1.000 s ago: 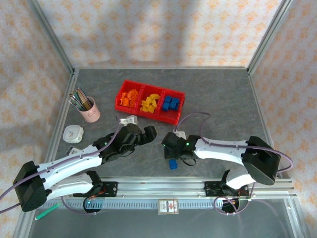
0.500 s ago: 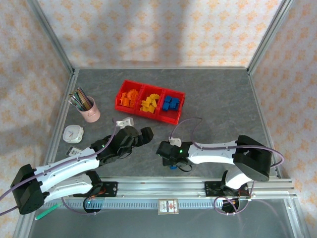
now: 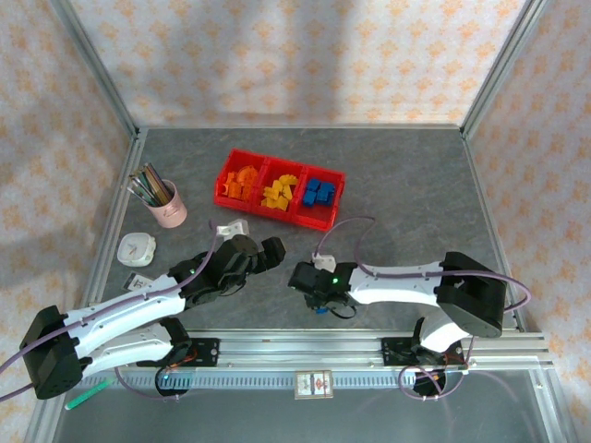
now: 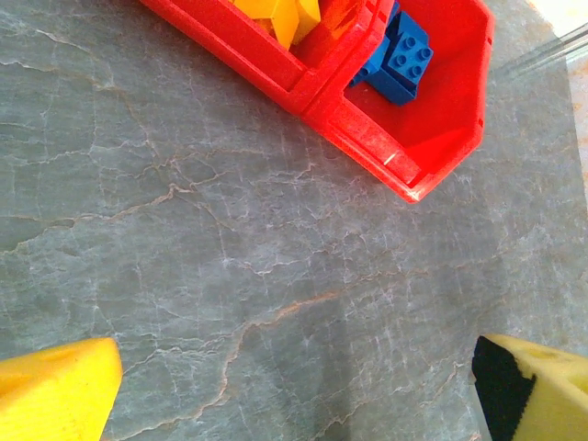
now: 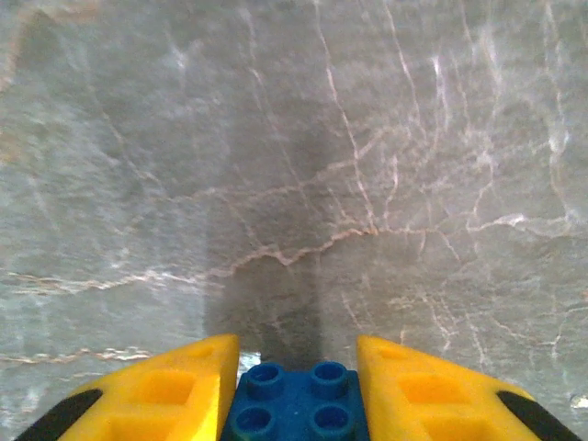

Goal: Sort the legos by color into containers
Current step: Pick up the lego from the bottom-center of the table, then place the lego in the container.

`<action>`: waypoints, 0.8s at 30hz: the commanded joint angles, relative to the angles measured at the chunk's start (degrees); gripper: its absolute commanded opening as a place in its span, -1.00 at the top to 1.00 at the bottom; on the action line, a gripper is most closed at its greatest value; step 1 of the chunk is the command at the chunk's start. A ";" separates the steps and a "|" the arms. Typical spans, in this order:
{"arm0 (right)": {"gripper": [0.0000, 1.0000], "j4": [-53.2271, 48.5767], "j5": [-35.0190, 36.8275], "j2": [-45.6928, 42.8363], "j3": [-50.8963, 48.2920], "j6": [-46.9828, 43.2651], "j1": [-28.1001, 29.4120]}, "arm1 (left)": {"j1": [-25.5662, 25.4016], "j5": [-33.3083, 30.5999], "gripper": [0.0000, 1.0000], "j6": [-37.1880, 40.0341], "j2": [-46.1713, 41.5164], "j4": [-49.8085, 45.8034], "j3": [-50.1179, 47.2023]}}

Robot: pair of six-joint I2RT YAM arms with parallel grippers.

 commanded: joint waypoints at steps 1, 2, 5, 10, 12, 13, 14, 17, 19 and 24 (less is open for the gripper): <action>0.35 -2.52 3.27 -2.24 2.84 -1.69 -1.46 | -0.11 -2.76 -0.99 0.93 -0.74 -2.00 0.88; 0.35 -2.40 2.99 -2.80 3.19 -2.41 -2.37 | -0.09 -3.04 -0.98 1.32 -0.74 -2.05 1.10; 0.35 -2.76 2.70 -3.85 4.57 -4.91 -5.54 | 0.52 -3.26 -0.98 2.26 -0.54 -1.72 1.86; 0.33 -3.71 5.50 -4.24 9.31 -10.59 -10.95 | 2.25 -1.96 -0.98 4.19 0.58 -0.23 3.60; 0.33 -3.09 5.27 -3.88 11.67 -12.94 -14.06 | 3.24 -1.59 -0.98 5.15 1.05 0.19 4.76; 0.34 -2.30 5.08 -3.59 13.00 -14.38 -15.82 | 3.57 -1.58 -0.98 5.83 1.18 0.67 5.29; 0.33 -1.60 5.14 -3.09 14.40 -15.57 -17.36 | 4.31 -1.22 -0.98 6.50 1.50 1.25 5.85; 0.32 -0.10 6.11 -0.12 19.95 -19.13 -20.58 | 6.53 0.36 -0.98 8.16 2.69 2.42 7.36; 0.31 -0.70 6.44 3.09 24.41 -20.99 -22.50 | 7.79 1.17 -0.98 9.33 3.45 3.19 8.32; 0.30 -0.76 8.21 10.93 33.16 -24.79 -26.58 | 10.51 1.66 -0.98 12.11 5.99 4.19 10.64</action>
